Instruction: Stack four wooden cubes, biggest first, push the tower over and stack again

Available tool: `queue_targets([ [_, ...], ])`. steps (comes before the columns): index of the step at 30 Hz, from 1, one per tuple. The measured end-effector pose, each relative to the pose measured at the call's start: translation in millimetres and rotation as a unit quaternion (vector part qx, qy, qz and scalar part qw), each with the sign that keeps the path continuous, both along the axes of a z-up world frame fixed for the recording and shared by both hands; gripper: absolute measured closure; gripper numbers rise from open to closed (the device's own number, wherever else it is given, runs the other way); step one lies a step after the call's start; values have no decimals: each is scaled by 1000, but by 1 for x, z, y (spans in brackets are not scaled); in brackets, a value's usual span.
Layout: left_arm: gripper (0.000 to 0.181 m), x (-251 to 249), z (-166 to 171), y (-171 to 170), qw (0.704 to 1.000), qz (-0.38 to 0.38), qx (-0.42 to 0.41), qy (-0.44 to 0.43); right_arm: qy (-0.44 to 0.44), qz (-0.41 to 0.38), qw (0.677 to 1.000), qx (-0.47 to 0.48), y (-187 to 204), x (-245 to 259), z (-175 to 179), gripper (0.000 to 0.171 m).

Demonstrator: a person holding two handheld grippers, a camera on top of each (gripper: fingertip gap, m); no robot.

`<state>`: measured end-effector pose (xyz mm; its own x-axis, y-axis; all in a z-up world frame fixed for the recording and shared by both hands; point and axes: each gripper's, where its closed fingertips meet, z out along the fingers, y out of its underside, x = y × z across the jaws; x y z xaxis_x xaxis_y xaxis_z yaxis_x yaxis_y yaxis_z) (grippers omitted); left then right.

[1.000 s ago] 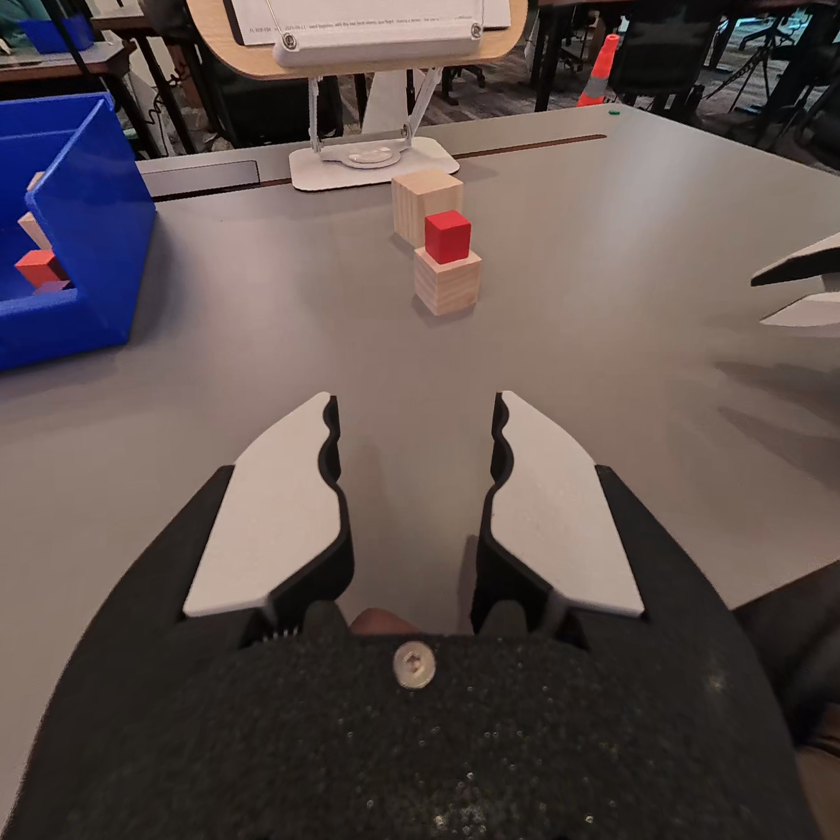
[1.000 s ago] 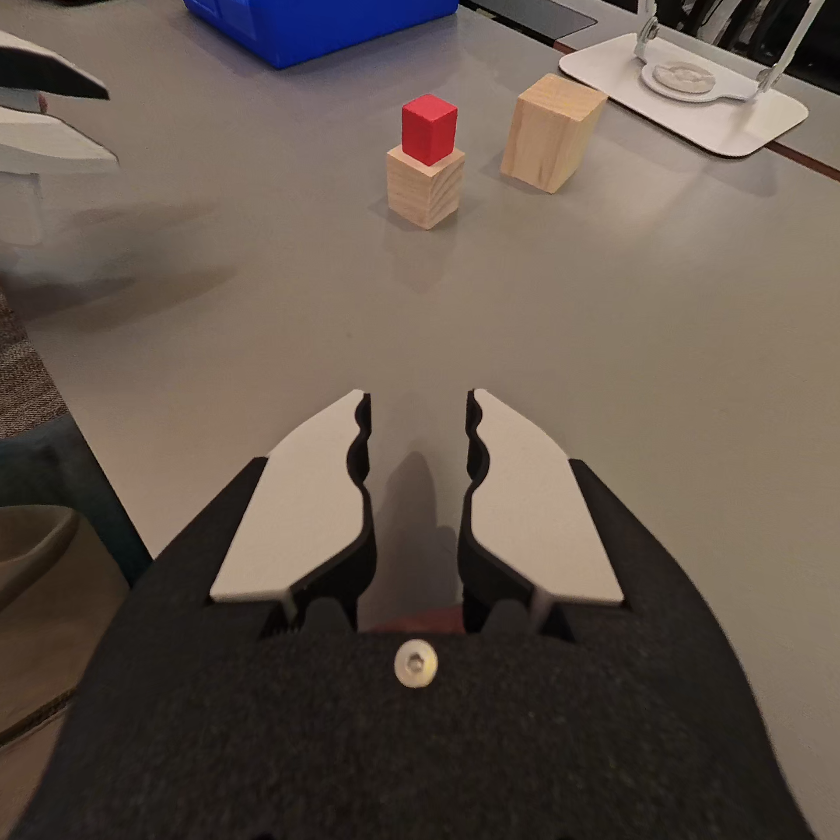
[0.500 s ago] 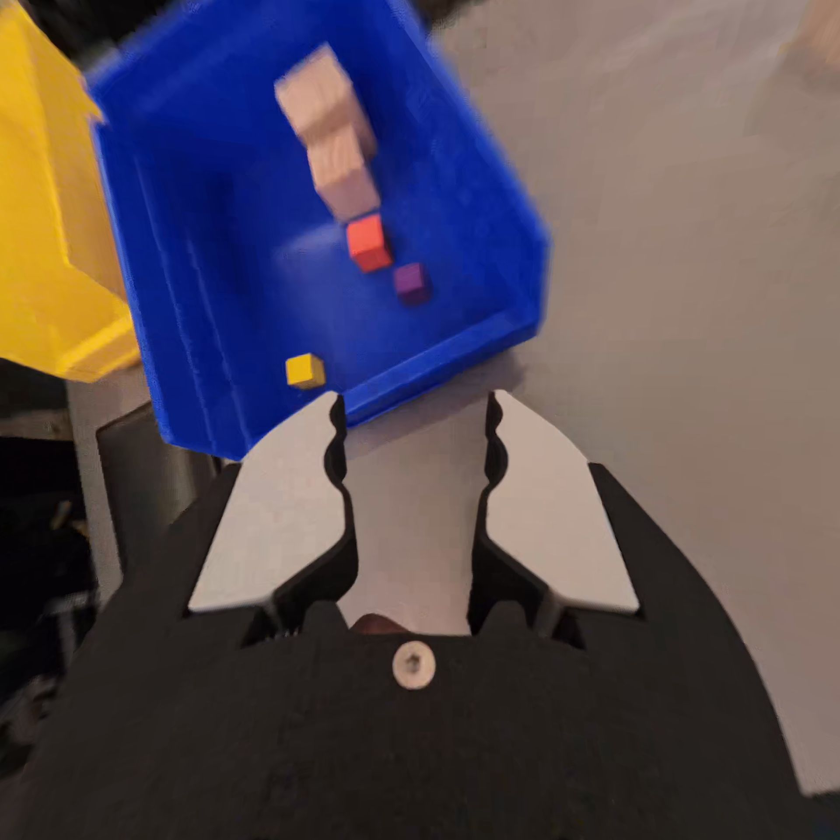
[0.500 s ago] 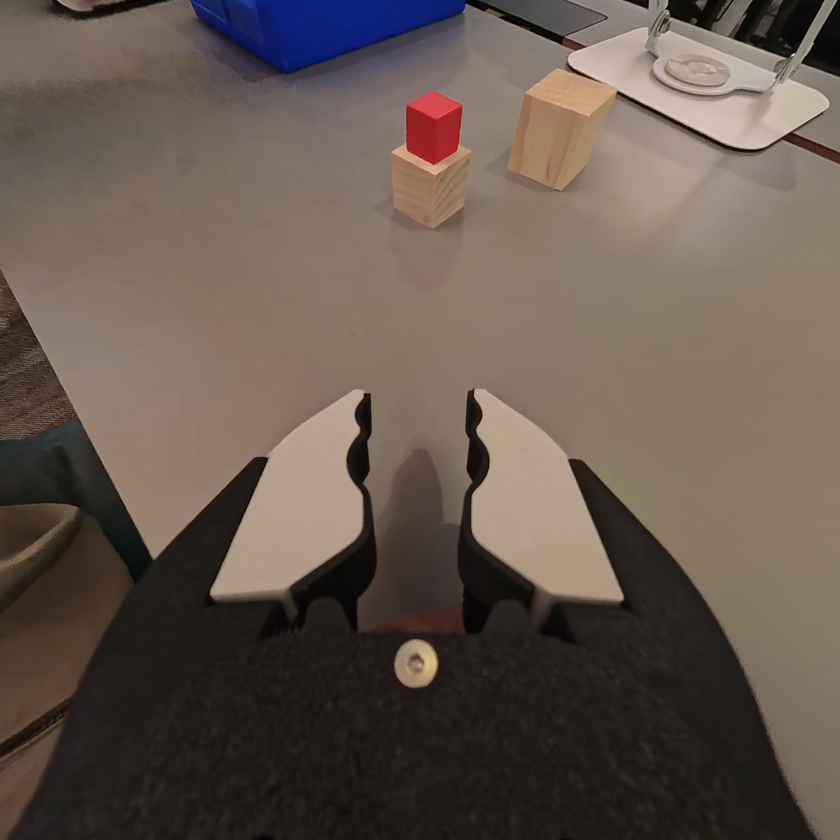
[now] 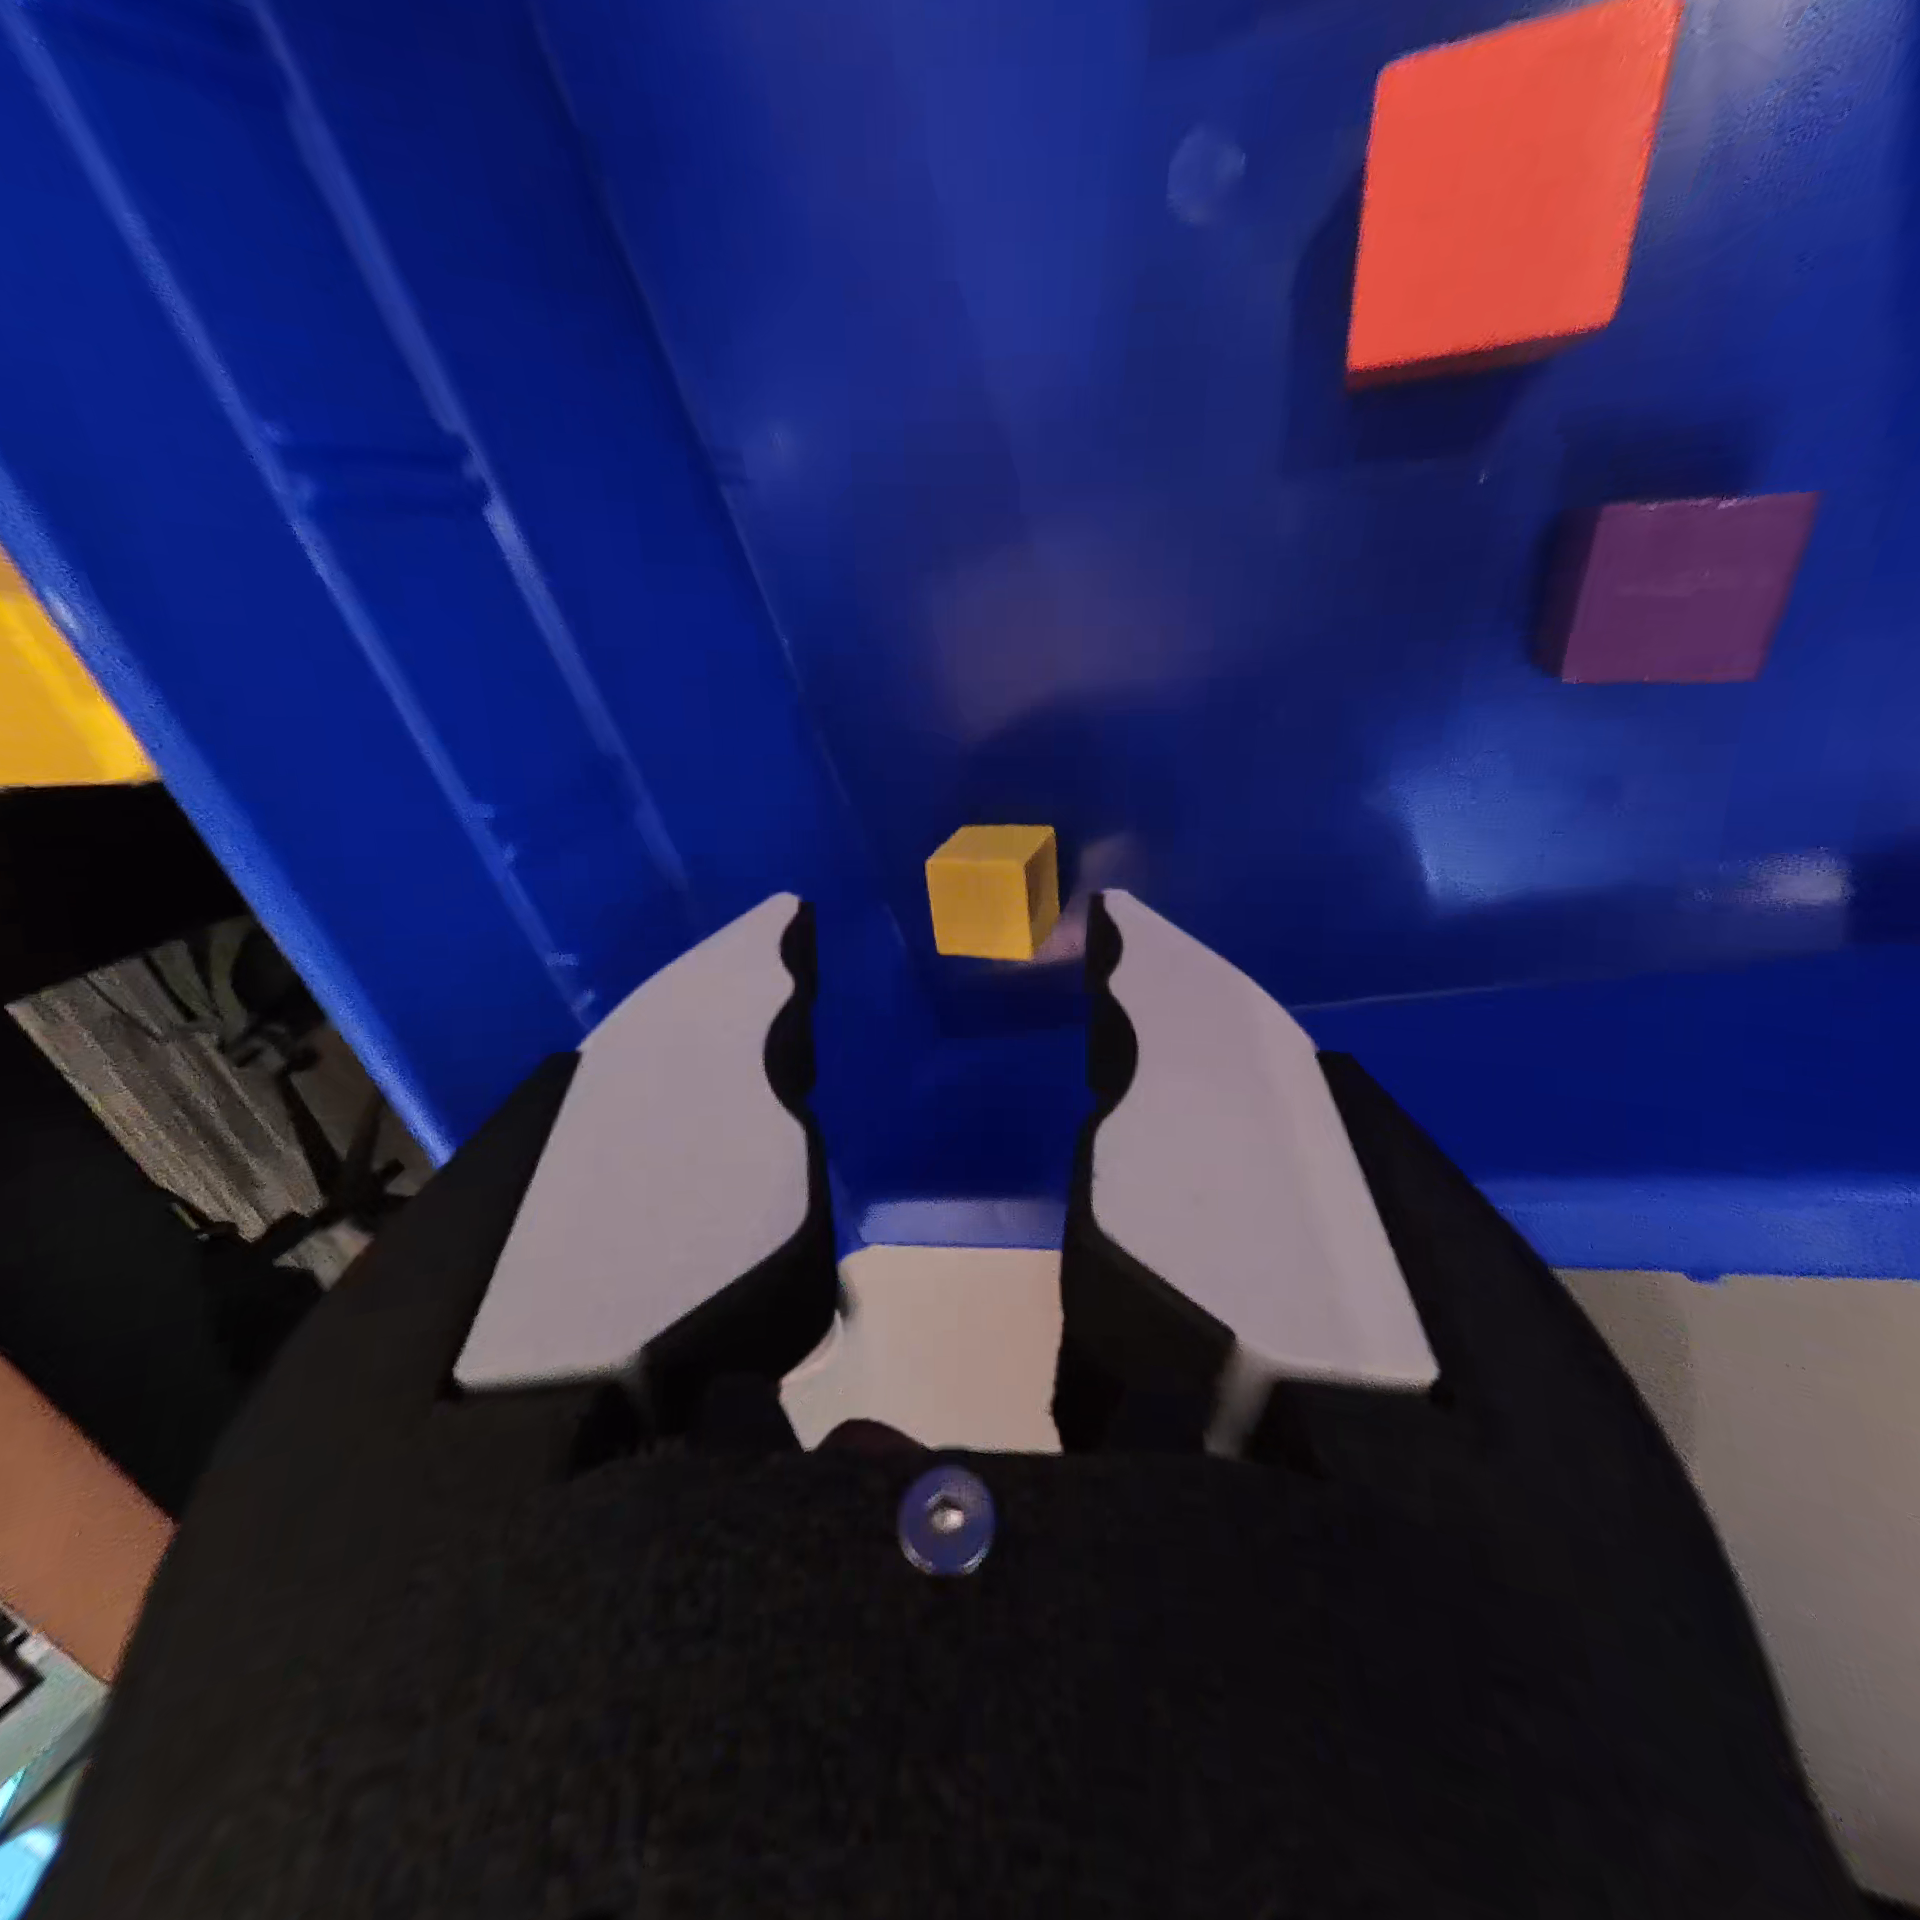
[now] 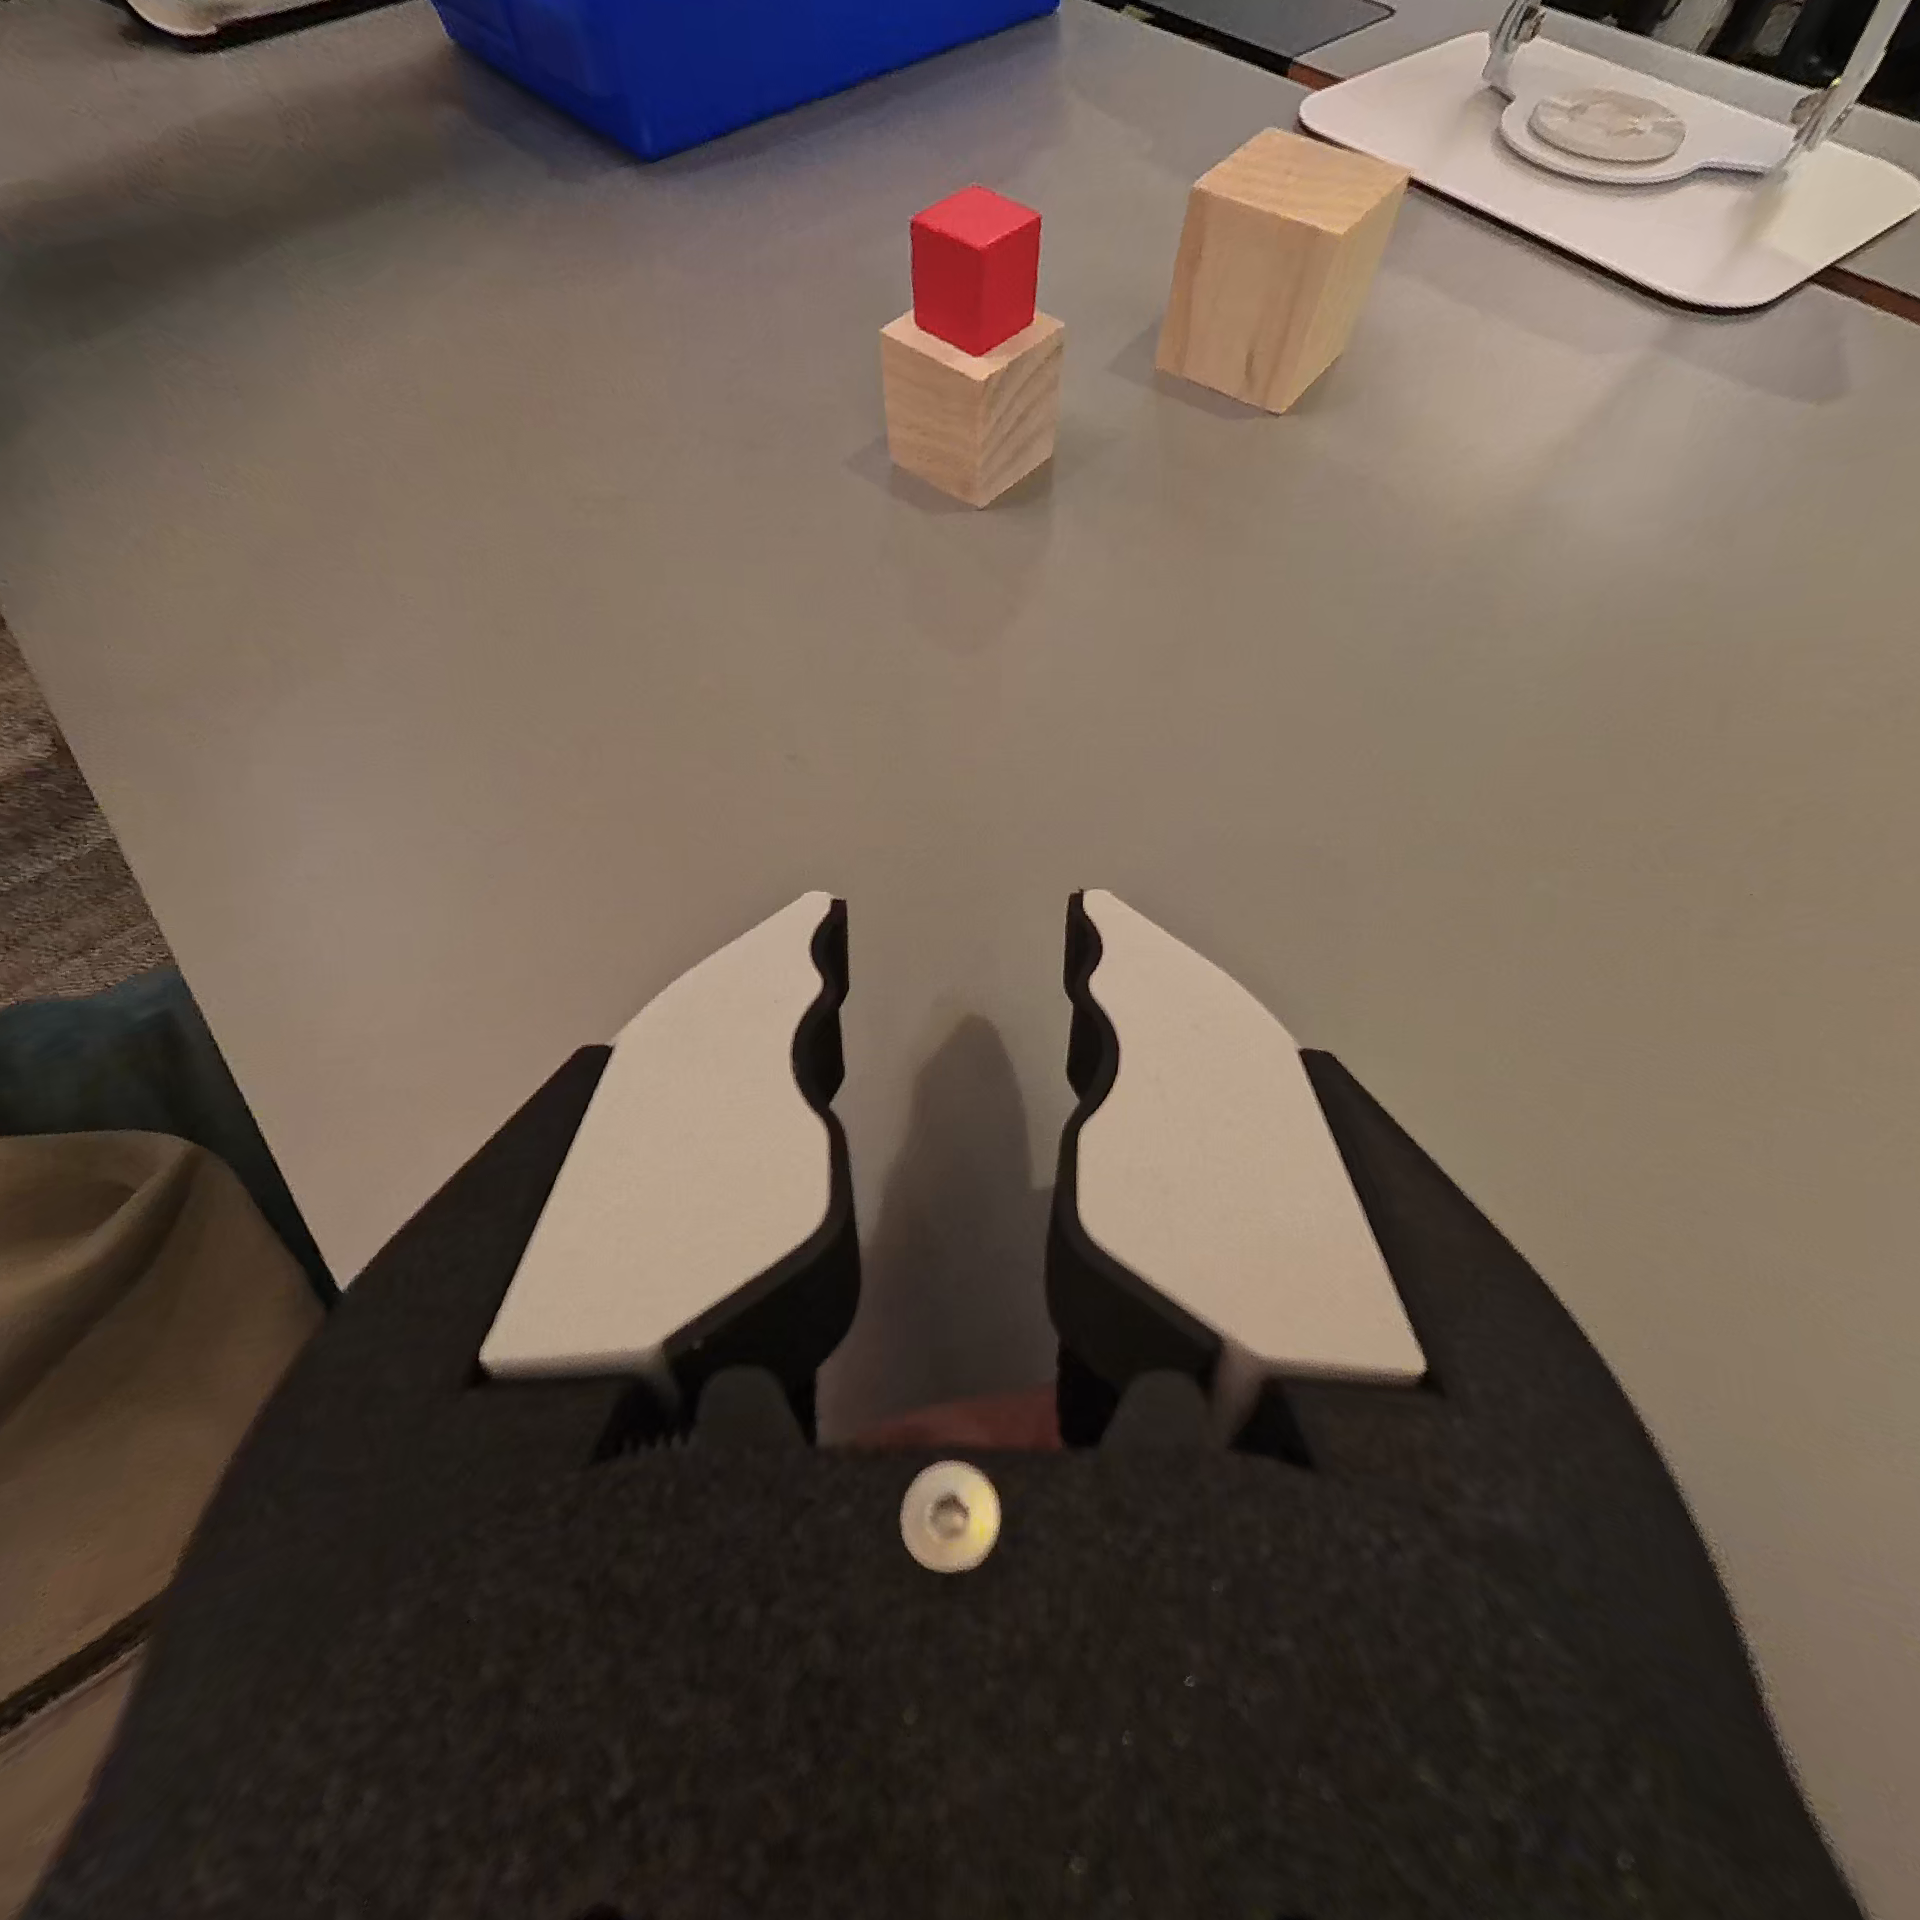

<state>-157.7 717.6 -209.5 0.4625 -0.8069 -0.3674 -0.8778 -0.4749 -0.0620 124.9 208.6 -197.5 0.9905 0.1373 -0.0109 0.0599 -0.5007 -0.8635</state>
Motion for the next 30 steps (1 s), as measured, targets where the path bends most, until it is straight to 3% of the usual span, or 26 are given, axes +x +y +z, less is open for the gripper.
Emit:
queue_targets([
  [6,139,0,-3,-4,1000,11,-21,12,7,-2,1000,2,-2,3,1,131],
  [8,179,4,-8,-9,999,8,-39,2,5,-1,1000,2,-2,3,0,131],
  [9,181,4,-7,-6,1000,8,-25,3,4,-1,1000,1,-2,3,0,131],
  [15,181,6,-8,-2,1000,4,-17,0,-4,-2,1000,0,-3,3,1,131],
  [19,181,30,-9,-17,996,-5,-54,-72,-4,0,1000,0,-2,1,1,131],
  [21,181,33,-6,-20,997,-22,-46,-61,-8,2,1000,-2,-1,-1,1,131],
  [26,180,40,43,-19,994,-53,13,-96,-7,2,1000,-2,-1,0,1,131],
  [30,138,21,46,-27,996,-23,-31,-77,-4,5,1000,-5,0,-3,-1,131],
])
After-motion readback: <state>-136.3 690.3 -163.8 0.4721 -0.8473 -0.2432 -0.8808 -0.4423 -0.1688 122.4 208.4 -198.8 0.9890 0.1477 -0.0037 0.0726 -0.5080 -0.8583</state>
